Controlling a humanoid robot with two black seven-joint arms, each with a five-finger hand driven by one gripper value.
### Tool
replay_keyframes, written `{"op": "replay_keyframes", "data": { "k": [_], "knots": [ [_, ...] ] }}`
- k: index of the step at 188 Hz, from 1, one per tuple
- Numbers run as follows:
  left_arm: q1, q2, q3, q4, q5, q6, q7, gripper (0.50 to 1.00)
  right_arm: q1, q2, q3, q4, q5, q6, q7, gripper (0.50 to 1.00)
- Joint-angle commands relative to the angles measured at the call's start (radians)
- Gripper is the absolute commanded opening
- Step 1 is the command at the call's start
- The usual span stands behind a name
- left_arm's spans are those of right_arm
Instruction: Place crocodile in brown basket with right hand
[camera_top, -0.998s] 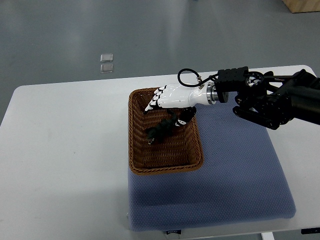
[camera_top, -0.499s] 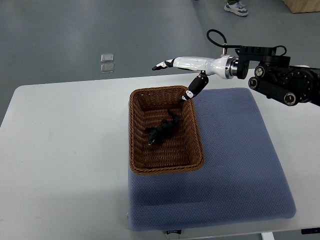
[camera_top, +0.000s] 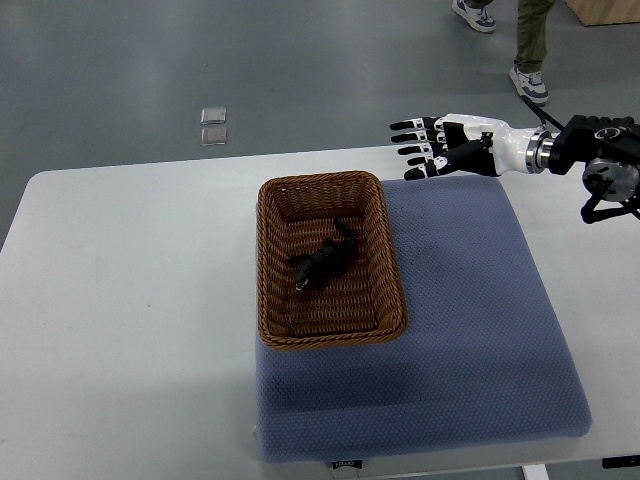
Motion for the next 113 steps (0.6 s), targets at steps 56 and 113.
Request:
{"op": "replay_keyframes", "data": {
  "k": [56, 113],
  "knots": [
    [0.000, 0.000, 0.000, 0.000, 0.000, 0.000, 0.000, 1.000, -0.065, 0.019, 0.054, -0.155, 0.451, -0.008, -0.071, 0.932],
    [0.000, 0.000, 0.000, 0.000, 0.000, 0.000, 0.000, 1.000, -0.128, 0.031, 0.130, -0.153, 0.514, -0.015, -0.074, 0.932]
  ]
}}
